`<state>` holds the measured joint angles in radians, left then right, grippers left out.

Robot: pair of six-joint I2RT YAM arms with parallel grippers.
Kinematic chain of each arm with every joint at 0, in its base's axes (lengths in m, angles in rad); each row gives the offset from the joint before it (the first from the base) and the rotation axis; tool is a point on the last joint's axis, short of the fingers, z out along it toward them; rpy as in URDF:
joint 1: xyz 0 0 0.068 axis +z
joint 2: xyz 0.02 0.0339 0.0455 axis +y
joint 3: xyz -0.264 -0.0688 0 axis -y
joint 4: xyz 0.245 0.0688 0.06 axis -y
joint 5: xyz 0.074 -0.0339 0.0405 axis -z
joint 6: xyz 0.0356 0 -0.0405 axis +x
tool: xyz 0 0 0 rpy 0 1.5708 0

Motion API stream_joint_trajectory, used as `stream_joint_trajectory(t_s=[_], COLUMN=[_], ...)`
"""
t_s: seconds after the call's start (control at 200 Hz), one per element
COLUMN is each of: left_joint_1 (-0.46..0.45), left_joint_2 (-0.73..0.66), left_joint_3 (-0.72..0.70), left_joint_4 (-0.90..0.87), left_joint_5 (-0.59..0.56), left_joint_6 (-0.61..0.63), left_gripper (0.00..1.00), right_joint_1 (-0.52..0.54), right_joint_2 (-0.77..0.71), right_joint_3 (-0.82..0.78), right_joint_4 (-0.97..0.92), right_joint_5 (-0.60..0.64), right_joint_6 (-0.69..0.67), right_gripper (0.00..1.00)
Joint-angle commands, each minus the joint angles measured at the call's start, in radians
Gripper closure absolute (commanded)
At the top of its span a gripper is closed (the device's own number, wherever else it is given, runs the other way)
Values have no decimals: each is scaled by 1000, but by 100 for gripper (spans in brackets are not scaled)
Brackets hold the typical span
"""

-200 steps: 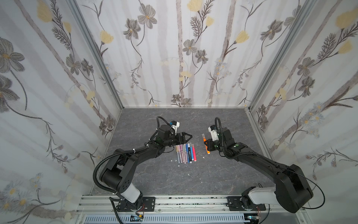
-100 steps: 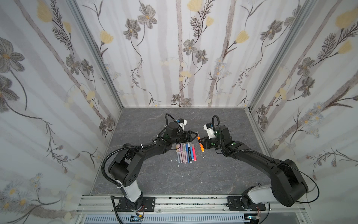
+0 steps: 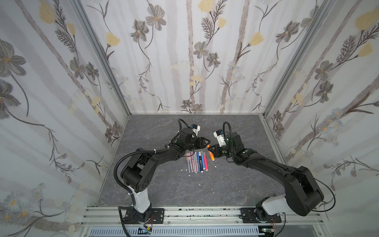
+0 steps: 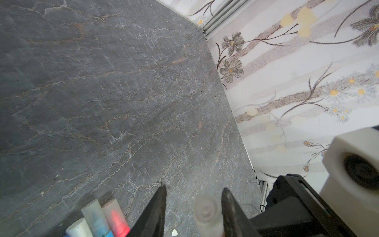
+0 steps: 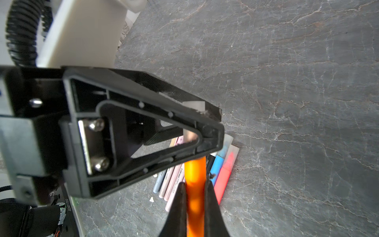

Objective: Remove pen caps from pens
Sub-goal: Open the pen cap on the pen.

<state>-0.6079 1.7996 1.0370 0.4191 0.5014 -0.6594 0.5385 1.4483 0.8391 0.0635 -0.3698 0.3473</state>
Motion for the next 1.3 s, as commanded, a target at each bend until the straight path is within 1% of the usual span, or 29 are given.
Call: stream_joint_trajectory(t_s=[0.0, 0.135, 0.19, 0.23, 0.385, 0.46, 0.624, 0.664, 0.699, 0.779, 0.839, 0.939, 1.019, 1.129, 1.159, 1.209, 1.294], left_joint_1=[2, 1, 1, 1, 0, 1, 1, 2, 0, 1, 1, 2, 0, 0, 1, 0, 3], left_joint_2=[-11, -9, -8, -6, -9, -12, -12, -12, -14, -12, -11, -12, -11, -20, -22, -29, -36], left_joint_3=[9, 8, 5, 8, 2, 0, -5, -8, -10, -7, -8, -12, -11, -13, -12, -10, -6], left_joint_4=[-23, -20, -16, -18, -10, -1, 44, 53, 56, 54, 52, 52, 51, 49, 44, 33, 11], left_joint_5=[-38, -35, -31, -31, -23, -17, 25, 34, 37, 39, 41, 45, 48, 44, 39, 24, 3], left_joint_6=[32, 31, 31, 31, 24, 16, -27, -34, -38, -35, -34, -34, -34, -34, -32, -24, -10], left_gripper=[62, 67, 73, 74, 76, 79, 80, 82, 81, 88, 91, 100, 100, 100, 100, 100, 100], right_joint_1=[1, 3, 2, 3, 2, 2, 4, 4, 4, 5, 5, 4, 4, 5, 4, 4, 4], right_joint_2=[6, 7, 7, 9, 7, 10, 22, 24, 27, 28, 26, 24, 26, 28, 25, 22, 21], right_joint_3=[6, 8, 8, 10, 6, 3, 1, 0, 0, 0, -1, -2, -2, -11, -17, -26, -42], right_joint_4=[34, 42, 44, 42, 48, 52, 71, 74, 79, 85, 93, 96, 97, 113, 124, 139, 158], right_joint_5=[-17, -17, -17, -17, -13, -11, 1, 3, 6, 10, 13, 18, 19, -4, -15, -32, -49], right_joint_6=[2, 7, 8, 8, 12, 15, 18, 18, 18, 20, 22, 24, 24, 25, 27, 30, 33], right_gripper=[100, 100, 100, 100, 100, 100, 100, 100, 100, 100, 100, 100, 100, 77, 72, 67, 63])
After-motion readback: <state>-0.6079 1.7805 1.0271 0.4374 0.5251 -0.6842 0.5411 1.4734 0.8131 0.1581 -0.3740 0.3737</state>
